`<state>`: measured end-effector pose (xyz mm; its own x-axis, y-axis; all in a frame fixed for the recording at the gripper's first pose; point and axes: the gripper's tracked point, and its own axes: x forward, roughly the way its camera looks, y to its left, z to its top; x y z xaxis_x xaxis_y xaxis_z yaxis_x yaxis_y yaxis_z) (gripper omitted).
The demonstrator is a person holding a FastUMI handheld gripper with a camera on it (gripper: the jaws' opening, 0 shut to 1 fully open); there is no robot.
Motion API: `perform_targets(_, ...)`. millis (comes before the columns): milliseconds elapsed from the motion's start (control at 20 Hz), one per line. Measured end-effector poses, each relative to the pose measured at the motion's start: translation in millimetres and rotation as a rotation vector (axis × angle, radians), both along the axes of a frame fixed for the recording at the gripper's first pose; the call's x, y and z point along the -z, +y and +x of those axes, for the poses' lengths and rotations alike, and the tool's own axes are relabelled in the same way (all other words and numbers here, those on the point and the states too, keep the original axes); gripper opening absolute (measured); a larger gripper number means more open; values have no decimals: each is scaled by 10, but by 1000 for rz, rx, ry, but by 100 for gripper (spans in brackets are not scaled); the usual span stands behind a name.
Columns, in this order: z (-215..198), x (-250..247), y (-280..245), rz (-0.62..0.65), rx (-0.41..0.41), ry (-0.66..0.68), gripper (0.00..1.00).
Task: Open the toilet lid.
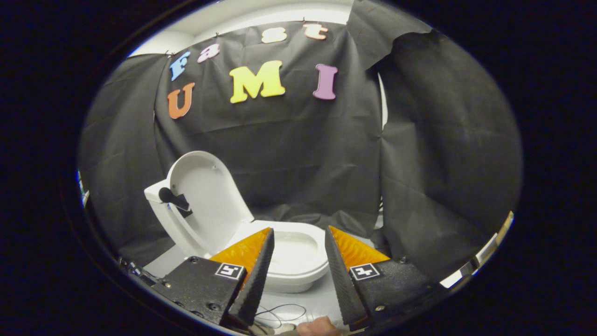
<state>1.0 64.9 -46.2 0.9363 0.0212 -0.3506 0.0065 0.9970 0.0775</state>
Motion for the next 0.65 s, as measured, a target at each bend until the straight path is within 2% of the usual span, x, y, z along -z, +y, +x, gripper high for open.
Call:
perform_targets(300,-372,-221,-302,-93,40,-124,69)
perform_targets(650,-555,-329,-391,-93,60,-183,69)
